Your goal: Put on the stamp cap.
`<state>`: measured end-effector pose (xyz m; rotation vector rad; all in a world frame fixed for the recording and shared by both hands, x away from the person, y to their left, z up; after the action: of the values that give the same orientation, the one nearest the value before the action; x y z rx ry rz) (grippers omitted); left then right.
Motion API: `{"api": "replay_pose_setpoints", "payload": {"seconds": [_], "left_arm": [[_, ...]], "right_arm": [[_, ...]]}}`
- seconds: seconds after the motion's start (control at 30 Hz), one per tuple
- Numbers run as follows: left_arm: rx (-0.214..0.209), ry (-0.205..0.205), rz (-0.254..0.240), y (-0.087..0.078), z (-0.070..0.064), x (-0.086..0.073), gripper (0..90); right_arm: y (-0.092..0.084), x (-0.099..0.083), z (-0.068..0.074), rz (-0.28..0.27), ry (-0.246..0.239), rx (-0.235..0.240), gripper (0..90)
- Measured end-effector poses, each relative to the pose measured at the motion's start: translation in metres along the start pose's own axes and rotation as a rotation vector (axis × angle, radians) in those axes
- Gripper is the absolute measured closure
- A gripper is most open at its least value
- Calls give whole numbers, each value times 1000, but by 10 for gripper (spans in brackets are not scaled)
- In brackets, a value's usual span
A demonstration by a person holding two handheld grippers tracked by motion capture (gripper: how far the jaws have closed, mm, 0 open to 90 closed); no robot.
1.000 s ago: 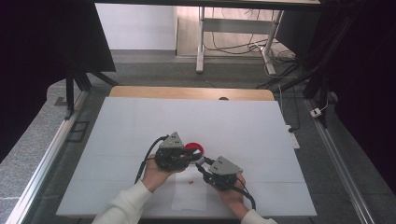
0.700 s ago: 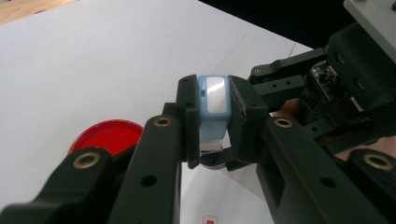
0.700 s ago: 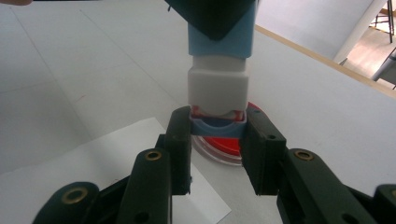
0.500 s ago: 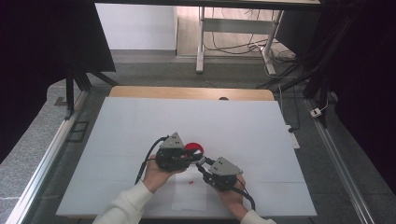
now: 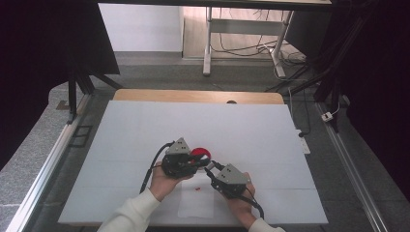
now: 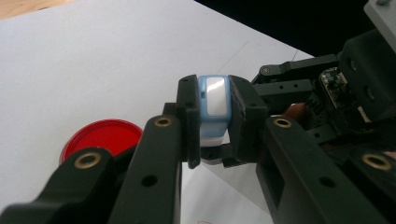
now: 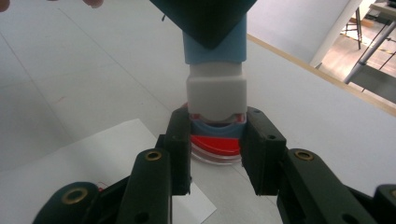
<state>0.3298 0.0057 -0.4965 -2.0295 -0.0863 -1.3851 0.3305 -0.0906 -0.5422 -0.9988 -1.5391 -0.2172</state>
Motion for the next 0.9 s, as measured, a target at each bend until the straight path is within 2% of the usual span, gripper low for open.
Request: {"api": "replay_pose_setpoints", "payload": {"seconds": [0.33, 0.6, 0.9], "left_arm": [[-7, -5, 7, 2, 0, -2, 755], [-17, -16, 16, 4, 0, -5, 757], [-41, -34, 17, 6, 1, -7, 758]], "right_arm": [[0, -1, 1, 7, -25, -15, 650], [1, -1, 2, 19, -65, -16, 651], [-1, 0, 4, 13, -63, -19, 652]]}}
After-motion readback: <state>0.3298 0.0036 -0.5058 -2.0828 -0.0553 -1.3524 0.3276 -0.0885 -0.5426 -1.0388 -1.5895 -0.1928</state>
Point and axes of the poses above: each handheld gripper's, and its own axes: y roughly forward along the jaws, x roughly out of its top, z roughly to its left, the point moved 8 cm from there along y, roughly forward along the jaws, and after that the axes turned 1 degree about z, right-handed, at the moved point
